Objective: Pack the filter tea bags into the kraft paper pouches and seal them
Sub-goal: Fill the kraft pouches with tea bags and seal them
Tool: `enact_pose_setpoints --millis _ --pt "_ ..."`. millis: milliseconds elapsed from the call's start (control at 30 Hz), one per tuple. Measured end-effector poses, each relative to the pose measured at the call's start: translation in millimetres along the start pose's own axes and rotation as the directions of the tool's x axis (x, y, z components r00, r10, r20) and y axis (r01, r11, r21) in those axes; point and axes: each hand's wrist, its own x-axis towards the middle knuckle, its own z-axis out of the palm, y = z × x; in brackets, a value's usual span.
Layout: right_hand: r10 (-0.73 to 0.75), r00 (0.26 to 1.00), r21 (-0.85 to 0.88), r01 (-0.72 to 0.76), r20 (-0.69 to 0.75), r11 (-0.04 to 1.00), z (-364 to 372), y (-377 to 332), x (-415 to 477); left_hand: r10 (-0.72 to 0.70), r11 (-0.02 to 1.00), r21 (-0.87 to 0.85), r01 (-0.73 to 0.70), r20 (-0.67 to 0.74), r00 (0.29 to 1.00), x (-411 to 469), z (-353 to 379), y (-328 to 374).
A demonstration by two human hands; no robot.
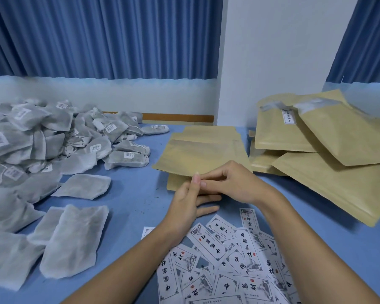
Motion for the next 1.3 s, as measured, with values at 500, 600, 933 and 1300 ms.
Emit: enact_pose_setpoints --millis 500,600,933,1300 --pt "0.06 0.998 0.226 -0.054 -0.019 0.973 10.1 11.6 1.5 -0.031 0.999 0.024 0.034 -0.118 0.993 4.4 -4.2 -4.6" --pt "0.03 0.999 0.09 -0.027 -0.023 0.996 13.0 8.6 1.4 -0.015 0.997 0.071 0.026 -0.15 0.989 4.4 -4.2 -5.1" --pt "-0.17 0.872 -0.697 -0.236 -0.46 0.677 20.9 -22.7 5.8 0.086 0.995 0.071 -0.075 -0.174 0.981 4.3 3.2 18.4" --pt "0.095 0.978 -0.658 -0.195 -0.186 0.728 5.9 -12.9 2.9 0.326 0.918 0.338 -0.207 -0.345 0.88 -11.0 1.1 8.3"
